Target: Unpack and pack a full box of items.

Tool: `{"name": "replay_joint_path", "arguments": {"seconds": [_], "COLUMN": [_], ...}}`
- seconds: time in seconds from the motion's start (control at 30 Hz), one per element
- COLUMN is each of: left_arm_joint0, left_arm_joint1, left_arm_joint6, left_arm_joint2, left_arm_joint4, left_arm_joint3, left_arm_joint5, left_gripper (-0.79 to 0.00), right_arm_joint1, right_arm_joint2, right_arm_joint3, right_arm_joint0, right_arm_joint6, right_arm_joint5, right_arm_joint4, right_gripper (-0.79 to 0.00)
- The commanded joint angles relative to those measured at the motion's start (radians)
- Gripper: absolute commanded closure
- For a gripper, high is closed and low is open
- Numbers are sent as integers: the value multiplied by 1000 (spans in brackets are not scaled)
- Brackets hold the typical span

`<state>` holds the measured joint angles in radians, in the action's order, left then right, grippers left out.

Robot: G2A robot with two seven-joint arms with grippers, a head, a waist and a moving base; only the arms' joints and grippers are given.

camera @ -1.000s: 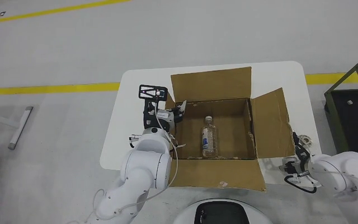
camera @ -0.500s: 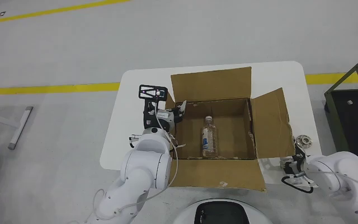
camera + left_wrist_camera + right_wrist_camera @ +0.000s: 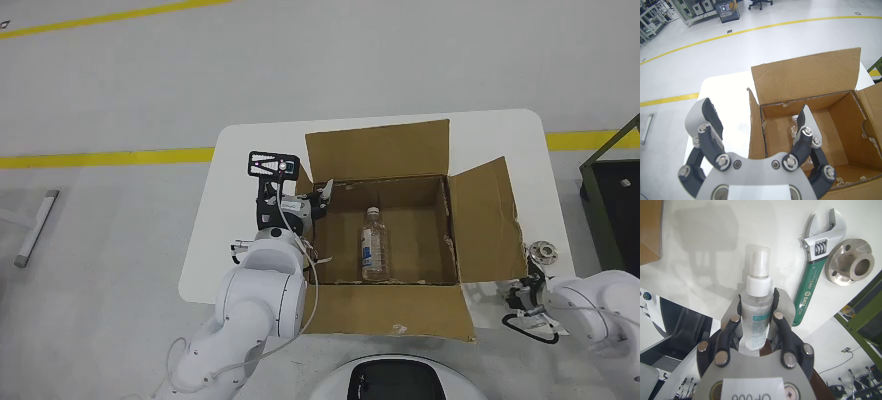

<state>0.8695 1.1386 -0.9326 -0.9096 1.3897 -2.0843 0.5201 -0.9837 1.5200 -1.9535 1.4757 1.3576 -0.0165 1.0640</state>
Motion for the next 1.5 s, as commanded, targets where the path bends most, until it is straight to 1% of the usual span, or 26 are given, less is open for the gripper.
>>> {"name": "replay_joint_path", "arguments": {"seconds": [0.0, 0.1, 0.2, 0.3, 0.33, 0.4, 0.47, 0.57, 0.67, 0.73, 0.87, 1.03, 1.2, 1.4, 1.47], "left_arm_joint0": [0, 0, 0, 0, 11, 31, 54, 79, 105, 121, 150, 182, 205, 221, 221], "left_arm_joint1": [0, 0, 0, 0, 0, -1, -2, -1, -2, -3, -5, -2, 5, 11, 11], "left_arm_joint6": [0, 0, 0, 0, 24, 70, 88, 105, 114, 110, 97, 73, 60, 61, 61], "left_arm_joint2": [0, 0, 0, 0, -7, -27, -48, -91, -141, -175, -232, -283, -315, -331, -331], "left_arm_joint4": [0, 0, 0, 0, -3, 19, 43, 50, 79, 104, 178, 244, 287, 307, 307], "left_arm_joint3": [0, 0, 0, 0, 2, 1, -9, -36, -50, -57, -61, -63, -60, -58, -58], "left_arm_joint5": [0, 0, 0, 0, -6, -29, -27, -23, -13, -11, -19, -15, -10, -14, -14], "left_gripper": [-785, -785, -785, -785, -785, -785, -785, -785, -785, -785, -785, -785, -785, -785, -785], "right_arm_joint1": [1, 3, 5, 9, 10, 11, 13, 17, 22, 23, 26, 34, 41, 43, 43], "right_arm_joint2": [30, 102, 206, 316, 349, 414, 470, 529, 569, 579, 586, 579, 527, 392, 392], "right_arm_joint3": [-7, -14, -5, 21, 27, 43, 58, 69, 51, 40, 7, -56, -97, -99, -99], "right_arm_joint0": [2, 11, 22, 32, 37, 46, 54, 62, 68, 72, 77, 78, 70, 34, 34], "right_arm_joint6": [-2, -10, -32, -50, -54, -66, -72, -49, -41, -38, -24, 20, 21, -15, -15], "right_arm_joint5": [2, -1, -24, -69, -85, -112, -139, -174, -198, -223, -257, -249, -247, -236, -236], "right_arm_joint4": [-41, -131, -300, -462, -519, -626, -728, -841, -906, -1000, -1139, -1240, -1288, -1334, -1334], "right_gripper": [0, 0, 0, 0, 0, 0, 0, 0, 0, 0, 0, 0, 0, 0, 0]}}
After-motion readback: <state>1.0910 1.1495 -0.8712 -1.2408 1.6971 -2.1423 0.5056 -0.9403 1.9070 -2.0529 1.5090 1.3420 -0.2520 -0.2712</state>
